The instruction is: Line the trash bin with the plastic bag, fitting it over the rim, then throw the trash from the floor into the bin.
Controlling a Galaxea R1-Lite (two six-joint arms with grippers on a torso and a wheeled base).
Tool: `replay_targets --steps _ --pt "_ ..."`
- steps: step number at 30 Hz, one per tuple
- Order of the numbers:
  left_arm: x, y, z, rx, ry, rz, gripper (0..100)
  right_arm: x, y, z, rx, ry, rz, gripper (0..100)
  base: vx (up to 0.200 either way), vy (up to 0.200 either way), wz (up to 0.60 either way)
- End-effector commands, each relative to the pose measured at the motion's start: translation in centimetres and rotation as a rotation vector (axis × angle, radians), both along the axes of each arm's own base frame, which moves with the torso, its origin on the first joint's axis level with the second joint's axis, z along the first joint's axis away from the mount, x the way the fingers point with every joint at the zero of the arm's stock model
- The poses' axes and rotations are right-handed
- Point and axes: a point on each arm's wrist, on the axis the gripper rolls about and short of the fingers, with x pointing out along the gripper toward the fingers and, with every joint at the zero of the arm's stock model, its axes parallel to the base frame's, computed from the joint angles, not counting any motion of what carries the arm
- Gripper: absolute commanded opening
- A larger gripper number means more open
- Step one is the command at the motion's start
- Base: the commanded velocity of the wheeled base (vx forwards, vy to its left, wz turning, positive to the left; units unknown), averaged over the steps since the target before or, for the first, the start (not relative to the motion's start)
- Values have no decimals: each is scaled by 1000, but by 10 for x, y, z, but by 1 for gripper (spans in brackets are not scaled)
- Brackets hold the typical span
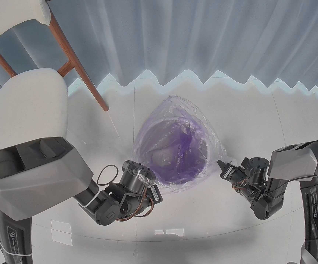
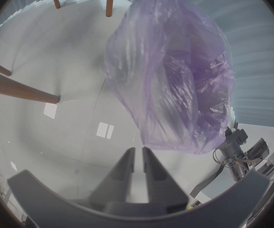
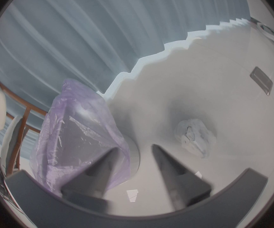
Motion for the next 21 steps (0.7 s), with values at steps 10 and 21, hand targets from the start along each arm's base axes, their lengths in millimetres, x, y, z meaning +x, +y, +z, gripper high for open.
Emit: replay_targets --steps 10,21 --pt "-64 7 37 -99 -173 -43 100 -26 -10 33 189 50 80 100 0 0 0" --pt "-91 43 86 -125 -404 -93 100 -41 -20 62 305 59 166 100 0 0 0"
